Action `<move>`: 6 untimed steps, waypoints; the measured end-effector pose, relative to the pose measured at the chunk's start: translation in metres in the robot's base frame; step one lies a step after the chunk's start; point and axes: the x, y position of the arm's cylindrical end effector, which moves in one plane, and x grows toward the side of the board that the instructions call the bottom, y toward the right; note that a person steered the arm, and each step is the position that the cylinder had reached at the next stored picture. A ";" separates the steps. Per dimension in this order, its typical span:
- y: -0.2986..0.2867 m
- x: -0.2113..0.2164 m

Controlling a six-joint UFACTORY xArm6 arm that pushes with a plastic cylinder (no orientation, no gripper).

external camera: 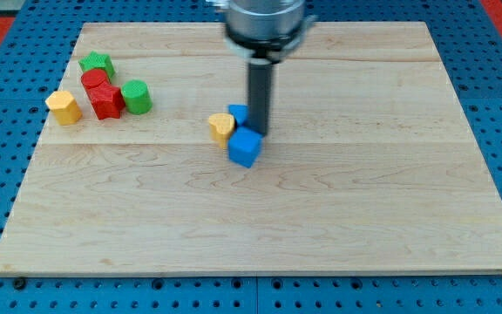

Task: Push the triangle to the green circle

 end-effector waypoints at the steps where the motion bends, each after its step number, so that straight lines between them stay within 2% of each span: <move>1: -0.052 0.002; 3: -0.166 0.003; 4: -0.058 0.005; 5: 0.015 0.013; 6: 0.055 -0.006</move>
